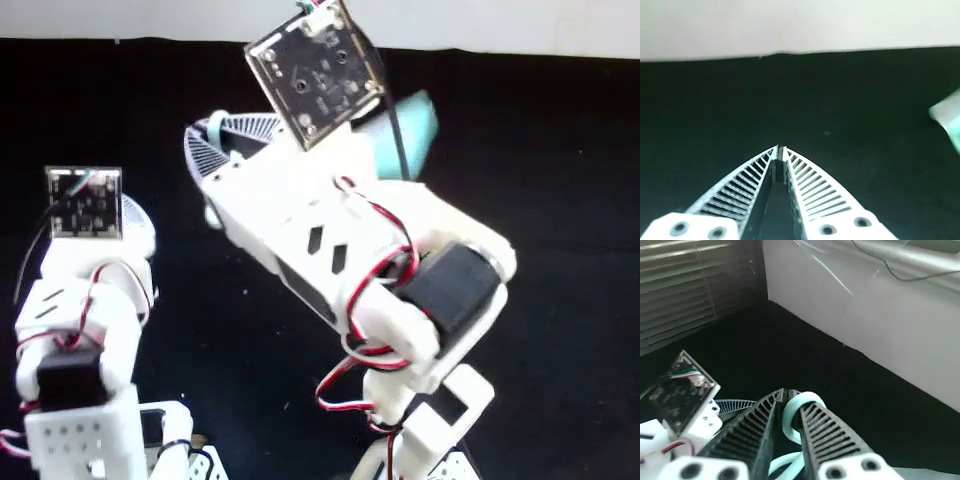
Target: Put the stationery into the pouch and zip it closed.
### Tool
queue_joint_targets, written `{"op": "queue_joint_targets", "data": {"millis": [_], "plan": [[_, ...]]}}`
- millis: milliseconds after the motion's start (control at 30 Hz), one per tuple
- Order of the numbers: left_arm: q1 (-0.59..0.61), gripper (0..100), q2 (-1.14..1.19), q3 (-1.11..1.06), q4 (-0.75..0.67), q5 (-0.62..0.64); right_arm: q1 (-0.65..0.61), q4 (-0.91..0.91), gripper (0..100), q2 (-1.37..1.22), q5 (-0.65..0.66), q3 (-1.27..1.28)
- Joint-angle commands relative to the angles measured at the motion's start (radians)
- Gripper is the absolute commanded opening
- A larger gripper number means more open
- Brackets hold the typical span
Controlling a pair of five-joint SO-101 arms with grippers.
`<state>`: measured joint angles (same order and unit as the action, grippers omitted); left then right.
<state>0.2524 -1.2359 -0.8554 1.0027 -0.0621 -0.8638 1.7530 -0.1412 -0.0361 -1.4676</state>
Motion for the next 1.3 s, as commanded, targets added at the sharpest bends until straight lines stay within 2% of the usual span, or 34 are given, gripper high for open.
{"op": "queue_joint_targets", "data": {"millis": [0, 100, 267, 333, 500, 600, 767, 933, 1000, 1100, 1133, 1200, 1267], "plan": [[0.047, 1, -0.004, -0.015, -0.048, -0.008, 0.015, 0.015, 0.6, 0.056, -0.04, 0.177], [0.047, 4, -0.007, -0.018, -0.048, -0.008, 0.085, 0.013, 0.9, 0.108, -0.04, 0.372], [0.007, 23, 0.001, -0.019, 0.068, -0.008, 0.186, 0.012, 3.2, 0.219, -0.04, 0.766], [-0.038, 26, 0.001, -0.019, 0.127, -0.008, 0.205, 0.012, 10.5, 0.262, -0.04, 0.954], [-0.101, 26, 0.001, -0.024, 0.184, -0.008, 0.208, 0.005, 37.1, 0.303, -0.04, 1.383], [-0.099, 26, 0.001, -0.074, 0.181, -0.008, 0.252, -0.061, 43.0, 0.275, -0.04, 1.546], [-0.068, 26, -0.008, -0.145, 0.181, -0.008, 0.427, -0.134, 42.9, 0.237, -0.035, 1.676], [-0.041, 24, -0.01, -0.001, 0.184, -0.006, 0.581, -0.142, 40.6, 0.314, -0.035, 1.673], [-0.039, 18, -0.01, 0.074, 0.187, -0.008, 0.608, -0.145, 30.7, 0.38, -0.034, 1.673], [-0.039, 2, -0.01, 0.166, 0.187, -0.008, 0.628, -0.196, 2.9, 0.515, -0.034, 1.679], [-0.039, 0, -0.012, 0.191, 0.19, -0.008, 0.63, -0.206, 0.0, 0.561, -0.034, 1.681], [-0.039, 2, -0.033, 0.229, 0.238, -0.008, 0.63, -0.208, 7.2, 0.656, -0.04, 1.693], [-0.042, 1, -0.081, 0.252, 0.295, -0.008, 0.628, -0.206, 5.7, 0.746, -0.04, 1.732]]}}
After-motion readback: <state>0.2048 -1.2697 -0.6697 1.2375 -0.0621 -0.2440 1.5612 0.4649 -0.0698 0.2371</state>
